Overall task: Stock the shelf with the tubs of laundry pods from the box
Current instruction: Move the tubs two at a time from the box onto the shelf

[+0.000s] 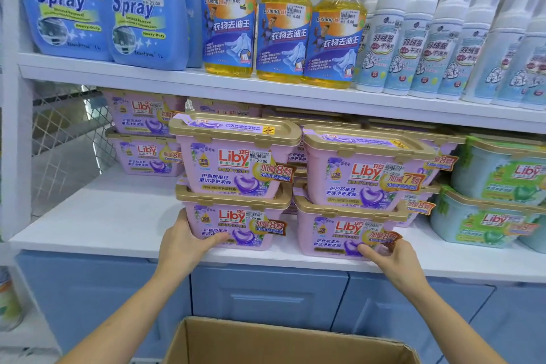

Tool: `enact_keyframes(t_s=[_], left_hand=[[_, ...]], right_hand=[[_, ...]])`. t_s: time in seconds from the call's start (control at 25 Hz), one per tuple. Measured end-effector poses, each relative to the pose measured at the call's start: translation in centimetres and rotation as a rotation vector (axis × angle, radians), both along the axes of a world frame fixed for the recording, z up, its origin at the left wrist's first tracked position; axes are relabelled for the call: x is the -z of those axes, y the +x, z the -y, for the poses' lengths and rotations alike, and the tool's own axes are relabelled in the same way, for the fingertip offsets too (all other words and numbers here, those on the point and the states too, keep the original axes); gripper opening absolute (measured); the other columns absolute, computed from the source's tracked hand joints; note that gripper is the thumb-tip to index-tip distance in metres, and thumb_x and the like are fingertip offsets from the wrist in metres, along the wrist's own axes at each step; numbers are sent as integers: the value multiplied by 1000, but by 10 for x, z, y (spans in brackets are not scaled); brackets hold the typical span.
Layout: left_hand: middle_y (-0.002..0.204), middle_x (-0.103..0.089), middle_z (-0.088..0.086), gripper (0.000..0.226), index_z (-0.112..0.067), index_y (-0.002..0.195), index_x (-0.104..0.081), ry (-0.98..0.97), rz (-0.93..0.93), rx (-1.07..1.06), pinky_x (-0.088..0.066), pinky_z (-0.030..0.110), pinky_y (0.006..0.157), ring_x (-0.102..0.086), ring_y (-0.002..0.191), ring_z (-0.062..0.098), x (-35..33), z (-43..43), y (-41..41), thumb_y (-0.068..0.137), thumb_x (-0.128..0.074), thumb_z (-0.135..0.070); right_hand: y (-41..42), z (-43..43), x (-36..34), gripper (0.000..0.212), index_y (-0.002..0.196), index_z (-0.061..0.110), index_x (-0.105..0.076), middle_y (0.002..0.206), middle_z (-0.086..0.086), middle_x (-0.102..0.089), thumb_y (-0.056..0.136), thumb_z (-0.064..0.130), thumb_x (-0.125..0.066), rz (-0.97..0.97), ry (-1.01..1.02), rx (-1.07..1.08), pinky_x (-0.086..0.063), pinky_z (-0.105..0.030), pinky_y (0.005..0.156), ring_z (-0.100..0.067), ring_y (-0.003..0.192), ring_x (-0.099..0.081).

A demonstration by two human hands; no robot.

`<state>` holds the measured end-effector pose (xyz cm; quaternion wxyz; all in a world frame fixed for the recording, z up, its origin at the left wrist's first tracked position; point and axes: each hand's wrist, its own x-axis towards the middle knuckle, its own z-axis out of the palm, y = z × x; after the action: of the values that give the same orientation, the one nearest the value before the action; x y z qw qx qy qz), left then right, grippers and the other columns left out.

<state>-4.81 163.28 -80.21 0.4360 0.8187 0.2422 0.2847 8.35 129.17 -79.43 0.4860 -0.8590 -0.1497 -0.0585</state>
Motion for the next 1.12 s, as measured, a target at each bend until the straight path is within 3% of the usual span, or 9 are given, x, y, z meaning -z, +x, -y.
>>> enact_keyframes(t_s=[0.12,0.28,0.4,0.6,0.72,0.88,1.04,1.12], left_hand=[[107,-69,4,67,-16,109,-51,20,1,-1,-49,33,75,-64,98,28,0,-12,-6,56,-84,-40],[107,-69,5,65,-16,108,-51,24,7,-15,-48,33,73,-64,93,26,-3,-41,-24,57,-84,-37],[108,-69,6,65,-15,110,-51,0,-10,-25,-50,37,80,-64,98,29,-5,-70,-40,57,-85,-34],[97,-62,-2,60,-20,104,-51,-29,-38,-10,-45,32,78,-58,89,22,-13,-118,-62,56,-86,-29],[96,-62,-1,56,-20,101,-52,-22,-43,-30,-43,31,78,-55,87,21,-14,-143,-69,57,-86,-28],[106,-65,4,54,-17,104,-53,-37,-57,-66,-43,32,81,-56,92,22,-13,-175,-74,60,-84,-24],[122,-64,9,91,-12,120,-46,-29,-90,-102,-47,43,94,-60,111,29,-15,-208,-80,46,-88,-42],[126,-61,10,90,-10,124,-41,-35,-77,-124,-44,41,97,-57,116,29,-14,-218,-79,52,-88,-34]], right_hand=[[-5,-9,2,24,79,8,-60,39,25,-55,71,22,-77,7,-29,34,-37,-5,45,12,46,-52],[-19,-39,4,40,91,11,-67,74,13,-69,62,36,-79,29,-28,18,-43,-10,57,8,69,-64],[-31,-68,5,35,90,13,-68,72,20,-67,63,32,-82,44,-37,9,-42,-11,57,17,70,-60],[-45,-119,5,73,89,17,-69,73,3,-73,42,72,-68,31,-10,-38,-52,-26,63,-5,69,-66],[-50,-148,5,58,95,15,-68,75,1,-73,53,54,-77,45,-37,-37,-53,-30,67,-8,73,-67],[-54,-184,5,43,92,14,-67,68,8,-68,62,41,-81,62,-71,-29,-40,-17,52,-1,68,-61],[-56,-216,7,37,86,17,-64,68,6,-65,64,41,-79,73,-78,-18,-38,-18,51,-1,62,-56],[-53,-228,7,34,82,21,-58,63,11,-61,64,41,-79,88,-93,-29,-36,-18,50,-6,61,-56]])
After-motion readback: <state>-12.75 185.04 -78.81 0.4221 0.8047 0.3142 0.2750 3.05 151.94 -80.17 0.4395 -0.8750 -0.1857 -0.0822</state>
